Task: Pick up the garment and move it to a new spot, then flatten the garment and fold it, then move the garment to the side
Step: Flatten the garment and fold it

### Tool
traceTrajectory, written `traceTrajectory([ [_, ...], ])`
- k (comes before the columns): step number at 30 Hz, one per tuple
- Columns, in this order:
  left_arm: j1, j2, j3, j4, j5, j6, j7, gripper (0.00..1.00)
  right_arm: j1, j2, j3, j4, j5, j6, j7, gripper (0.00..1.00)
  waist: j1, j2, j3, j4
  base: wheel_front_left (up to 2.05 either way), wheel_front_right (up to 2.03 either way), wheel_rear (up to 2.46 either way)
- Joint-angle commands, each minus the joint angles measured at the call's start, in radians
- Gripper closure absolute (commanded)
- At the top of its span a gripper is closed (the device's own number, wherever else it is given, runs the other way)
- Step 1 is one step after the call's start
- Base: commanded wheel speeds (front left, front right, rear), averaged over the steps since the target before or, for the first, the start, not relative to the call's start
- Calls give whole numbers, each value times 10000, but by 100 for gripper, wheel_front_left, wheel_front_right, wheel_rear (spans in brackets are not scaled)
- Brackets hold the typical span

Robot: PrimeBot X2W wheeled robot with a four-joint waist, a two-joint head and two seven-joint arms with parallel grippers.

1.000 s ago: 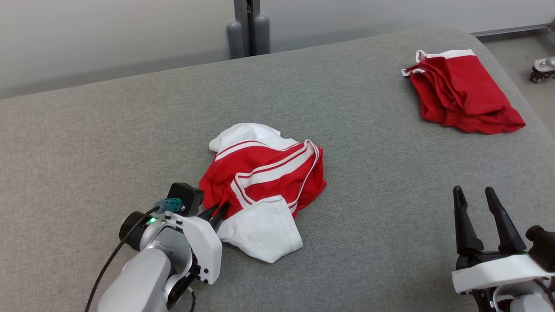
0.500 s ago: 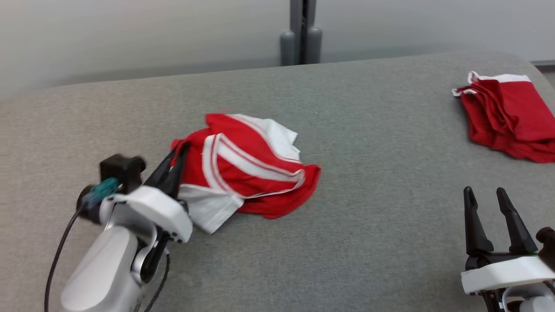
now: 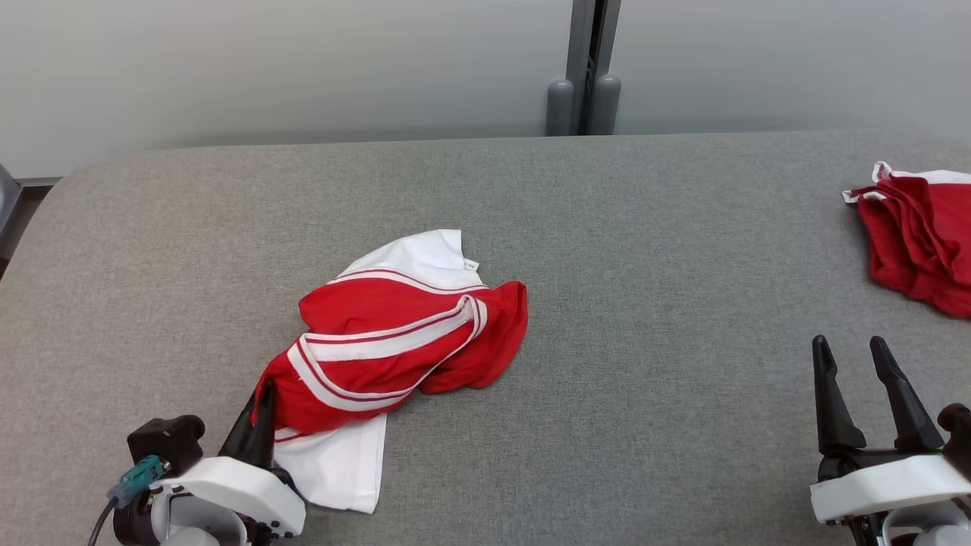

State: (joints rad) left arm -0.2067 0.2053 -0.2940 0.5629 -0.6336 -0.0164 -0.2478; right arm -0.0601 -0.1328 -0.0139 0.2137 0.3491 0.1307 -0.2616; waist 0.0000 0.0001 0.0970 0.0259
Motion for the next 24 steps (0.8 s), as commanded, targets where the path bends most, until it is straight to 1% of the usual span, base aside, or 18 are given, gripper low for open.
traceTrajectory([
  [1,-22,49,127,-92,160,-27,-115,51,84,-105,12,48,-73,1,-50,0,0,-1,-64,51,0,0,0],
  [2,-61,59,211,-186,250,-21,-140,0,73,-110,21,51,-72,1,-50,0,0,-1,-84,66,0,0,0],
  [5,-112,-5,644,-779,607,44,-174,0,77,-125,48,80,-86,1,-50,0,0,-1,-184,100,0,0,0],
  [9,271,-177,1434,-1881,1334,84,-172,0,116,-104,70,99,-68,1,-50,0,0,-1,-324,70,0,0,0],
  [14,642,-467,2223,-2845,2104,-76,-176,0,209,-55,83,117,-52,1,-50,0,0,-1,-508,-32,0,0,0],
  [19,1132,-704,2781,-3451,2777,-188,-175,0,341,-20,53,70,-27,1,-50,0,0,-1,-646,-132,0,0,0],
  [24,1577,-809,3042,-3587,3142,-262,-177,0,542,4,4,45,-16,1,-50,0,0,-1,-711,-174,0,0,0],
])
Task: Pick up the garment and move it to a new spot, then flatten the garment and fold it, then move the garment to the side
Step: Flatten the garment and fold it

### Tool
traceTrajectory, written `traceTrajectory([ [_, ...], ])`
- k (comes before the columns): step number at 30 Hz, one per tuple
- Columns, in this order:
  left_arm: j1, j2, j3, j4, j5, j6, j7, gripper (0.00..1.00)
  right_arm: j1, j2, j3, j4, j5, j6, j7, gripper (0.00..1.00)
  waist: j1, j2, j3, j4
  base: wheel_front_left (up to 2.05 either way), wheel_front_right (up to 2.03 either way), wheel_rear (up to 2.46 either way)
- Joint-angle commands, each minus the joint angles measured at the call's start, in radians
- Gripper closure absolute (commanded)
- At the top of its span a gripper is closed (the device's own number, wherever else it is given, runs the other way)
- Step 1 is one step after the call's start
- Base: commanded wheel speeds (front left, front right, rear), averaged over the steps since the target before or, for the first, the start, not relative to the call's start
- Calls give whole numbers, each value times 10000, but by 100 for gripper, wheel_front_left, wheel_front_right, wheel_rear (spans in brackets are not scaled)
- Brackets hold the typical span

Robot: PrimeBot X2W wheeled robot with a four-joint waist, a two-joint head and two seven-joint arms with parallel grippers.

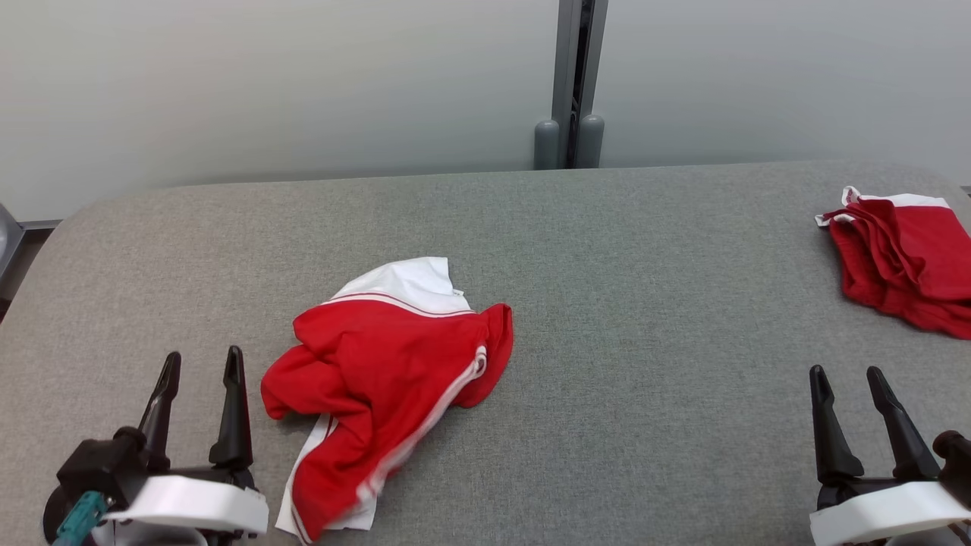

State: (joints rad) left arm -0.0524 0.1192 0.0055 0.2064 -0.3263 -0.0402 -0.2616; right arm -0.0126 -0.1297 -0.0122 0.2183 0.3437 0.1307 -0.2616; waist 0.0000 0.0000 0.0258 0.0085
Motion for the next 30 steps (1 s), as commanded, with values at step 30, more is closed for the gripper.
traceTrajectory([
  [30,458,-493,61,83,751,-177,-39,0,-745,-269,2006,530,84,1,-50,0,0,0,26,581,0,0,0],
])
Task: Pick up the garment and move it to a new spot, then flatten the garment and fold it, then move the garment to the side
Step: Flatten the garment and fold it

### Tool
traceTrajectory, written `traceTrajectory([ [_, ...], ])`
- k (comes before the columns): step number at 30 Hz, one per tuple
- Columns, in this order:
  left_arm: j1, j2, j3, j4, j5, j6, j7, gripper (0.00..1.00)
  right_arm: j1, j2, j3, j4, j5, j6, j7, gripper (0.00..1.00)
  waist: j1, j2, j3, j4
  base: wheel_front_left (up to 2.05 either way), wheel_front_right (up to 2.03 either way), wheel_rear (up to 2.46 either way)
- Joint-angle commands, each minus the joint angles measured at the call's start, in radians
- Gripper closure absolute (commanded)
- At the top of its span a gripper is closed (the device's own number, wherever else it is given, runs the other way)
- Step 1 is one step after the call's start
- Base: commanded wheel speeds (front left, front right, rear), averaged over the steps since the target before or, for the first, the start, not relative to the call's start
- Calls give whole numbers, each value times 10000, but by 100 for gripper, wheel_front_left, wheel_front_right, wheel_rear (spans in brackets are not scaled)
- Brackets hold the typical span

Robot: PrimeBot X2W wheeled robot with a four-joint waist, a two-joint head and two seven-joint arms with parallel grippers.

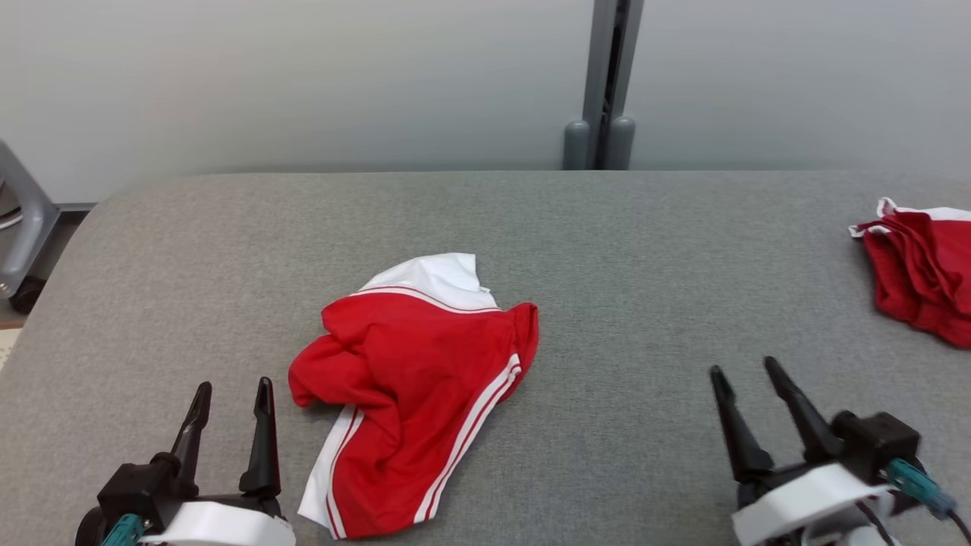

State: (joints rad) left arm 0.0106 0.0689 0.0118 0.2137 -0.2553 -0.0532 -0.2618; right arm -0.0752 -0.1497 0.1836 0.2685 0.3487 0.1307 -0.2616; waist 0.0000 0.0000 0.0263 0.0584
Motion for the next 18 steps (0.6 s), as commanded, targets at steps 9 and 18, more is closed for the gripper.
traceTrajectory([
  [9,-511,-83,-405,133,14,-72,-39,0,-1953,70,2081,1754,410,1,-38,0,0,0,200,704,0,0,0],
  [18,-962,-147,-855,233,-108,-35,-38,0,-3421,347,3236,3605,801,1,-45,0,0,0,600,1413,0,0,0],
])
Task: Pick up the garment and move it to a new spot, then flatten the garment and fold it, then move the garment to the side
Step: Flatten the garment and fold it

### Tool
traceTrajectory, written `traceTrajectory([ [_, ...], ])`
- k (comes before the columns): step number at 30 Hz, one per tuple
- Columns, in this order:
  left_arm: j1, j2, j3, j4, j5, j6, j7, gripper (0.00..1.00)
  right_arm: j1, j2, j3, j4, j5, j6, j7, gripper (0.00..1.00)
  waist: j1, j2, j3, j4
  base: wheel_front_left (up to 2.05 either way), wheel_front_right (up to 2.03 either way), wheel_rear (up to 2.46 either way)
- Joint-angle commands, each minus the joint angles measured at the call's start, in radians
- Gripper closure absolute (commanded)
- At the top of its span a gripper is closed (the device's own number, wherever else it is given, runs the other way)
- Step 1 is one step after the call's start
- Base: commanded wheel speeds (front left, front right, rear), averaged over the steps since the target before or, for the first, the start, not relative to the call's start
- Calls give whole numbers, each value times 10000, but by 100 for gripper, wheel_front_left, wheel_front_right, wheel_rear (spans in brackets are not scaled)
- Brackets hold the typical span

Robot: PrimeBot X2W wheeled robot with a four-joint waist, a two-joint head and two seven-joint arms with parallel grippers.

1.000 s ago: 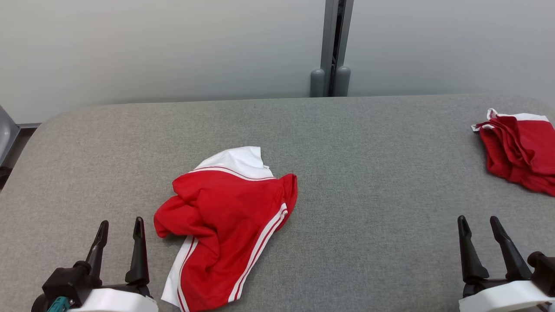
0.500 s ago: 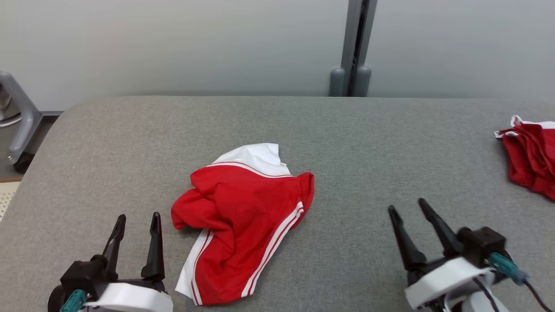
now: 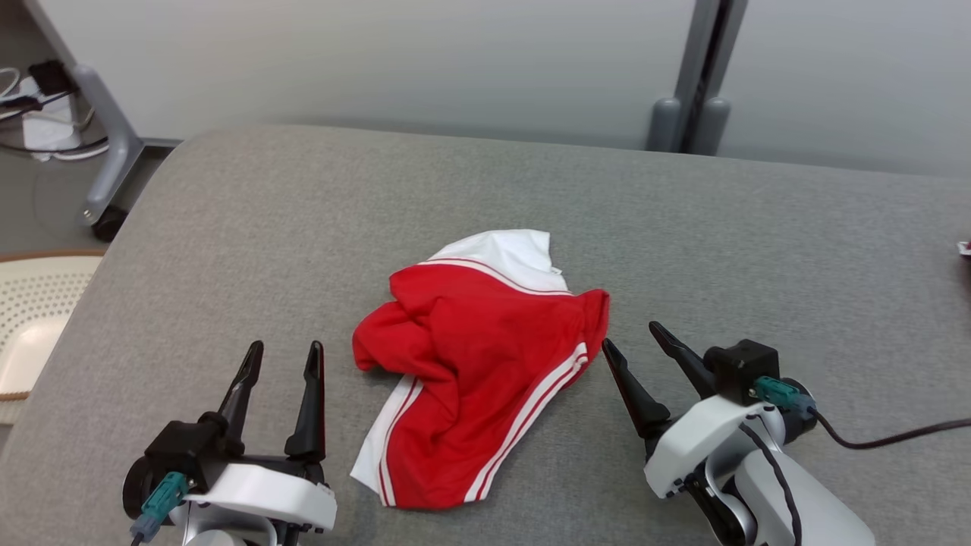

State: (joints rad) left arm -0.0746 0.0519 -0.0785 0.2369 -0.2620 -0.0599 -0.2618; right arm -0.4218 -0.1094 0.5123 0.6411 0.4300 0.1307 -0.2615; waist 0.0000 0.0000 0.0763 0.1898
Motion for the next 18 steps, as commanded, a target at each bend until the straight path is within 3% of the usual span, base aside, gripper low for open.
traceTrajectory([
  [1,-170,20,-10,13,-44,27,-38,0,-106,-26,40,109,79,1,-47,0,0,0,164,187,0,0,0],
  [11,-607,13,-250,110,-302,127,-39,0,-1211,252,1038,2037,940,1,-50,0,0,0,583,837,0,0,0],
  [12,-629,9,-235,114,-310,131,-39,0,-1252,269,1120,2109,1011,1,-50,9,0,0,594,864,0,0,0],
  [14,-630,7,-215,144,-338,107,-38,0,-1305,279,1315,2353,1164,1,-50,100,0,0,609,907,0,0,0],
  [18,-626,7,-141,183,-371,96,-38,0,-1528,249,1408,2431,1436,1,-52,100,0,0,609,933,0,0,0],
])
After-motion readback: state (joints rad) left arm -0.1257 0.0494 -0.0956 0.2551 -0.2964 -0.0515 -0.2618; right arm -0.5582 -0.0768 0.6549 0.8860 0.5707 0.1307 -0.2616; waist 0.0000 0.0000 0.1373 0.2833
